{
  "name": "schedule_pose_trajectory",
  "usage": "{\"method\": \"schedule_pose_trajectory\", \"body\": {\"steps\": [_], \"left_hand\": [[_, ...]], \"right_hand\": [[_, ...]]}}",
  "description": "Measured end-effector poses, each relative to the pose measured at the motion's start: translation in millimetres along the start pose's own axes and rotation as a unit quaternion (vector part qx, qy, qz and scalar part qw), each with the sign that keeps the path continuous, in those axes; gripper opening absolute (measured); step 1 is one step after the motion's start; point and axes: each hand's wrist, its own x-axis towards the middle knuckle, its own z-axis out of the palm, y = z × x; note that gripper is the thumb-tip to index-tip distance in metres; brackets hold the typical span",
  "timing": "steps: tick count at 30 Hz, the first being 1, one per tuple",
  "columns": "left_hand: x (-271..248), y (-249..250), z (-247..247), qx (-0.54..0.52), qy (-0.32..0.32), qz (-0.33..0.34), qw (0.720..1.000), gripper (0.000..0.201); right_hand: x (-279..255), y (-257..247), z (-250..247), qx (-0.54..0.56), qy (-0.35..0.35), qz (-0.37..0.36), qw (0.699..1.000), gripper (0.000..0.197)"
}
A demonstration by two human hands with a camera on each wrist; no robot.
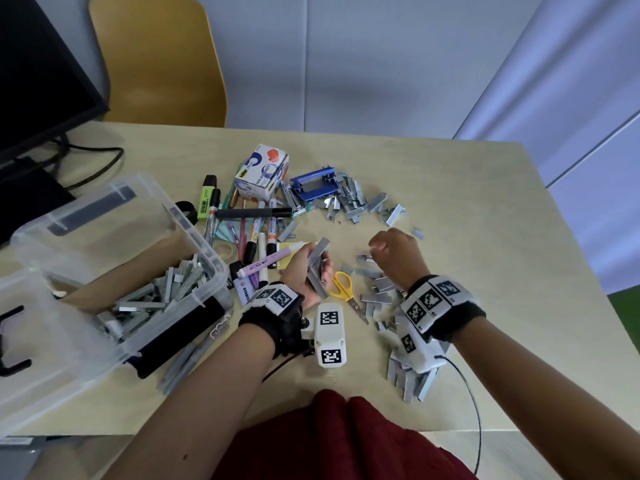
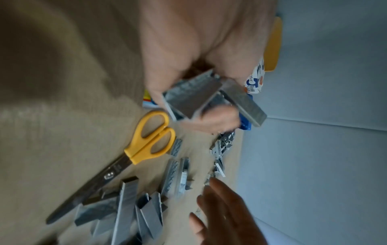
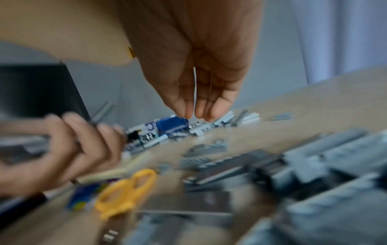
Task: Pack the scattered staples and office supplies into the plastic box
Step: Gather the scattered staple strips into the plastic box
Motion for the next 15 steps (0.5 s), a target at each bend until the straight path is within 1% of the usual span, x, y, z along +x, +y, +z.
{"method": "schedule_pose_trajectory", "body": {"steps": [3, 4, 7, 11, 13, 15], "left_hand": [[-3.8, -0.5, 2.9, -0.009, -0.039, 0.015, 0.999, 0.041], [-3.6, -0.7, 3.1, 0.001, -0.048, 0.02, 0.999, 0.041], [-3.6, -0.7, 2.6, 0.03, -0.066, 0.027, 0.997, 0.04], [-1.9, -0.6, 1.5, 0.03, -0.075, 0.035, 0.996, 0.039], [0.6, -2.5, 1.6, 0.025, -0.076, 0.042, 0.996, 0.036], [2.8, -5.2, 3.0, 0.008, -0.078, 0.047, 0.996, 0.034]], "right_hand": [[6.1, 17.2, 4.9, -0.079, -0.082, -0.006, 0.993, 0.044], [6.6, 18.3, 7.0, -0.101, -0.102, -0.013, 0.99, 0.046], [5.9, 14.3, 12.3, -0.138, -0.12, -0.038, 0.982, 0.032], [8.2, 7.9, 14.0, -0.134, -0.127, -0.044, 0.982, 0.024], [9.3, 8.5, 13.8, -0.12, -0.121, -0.03, 0.985, 0.02], [9.4, 9.2, 10.7, -0.08, -0.098, -0.003, 0.992, 0.016]]}}
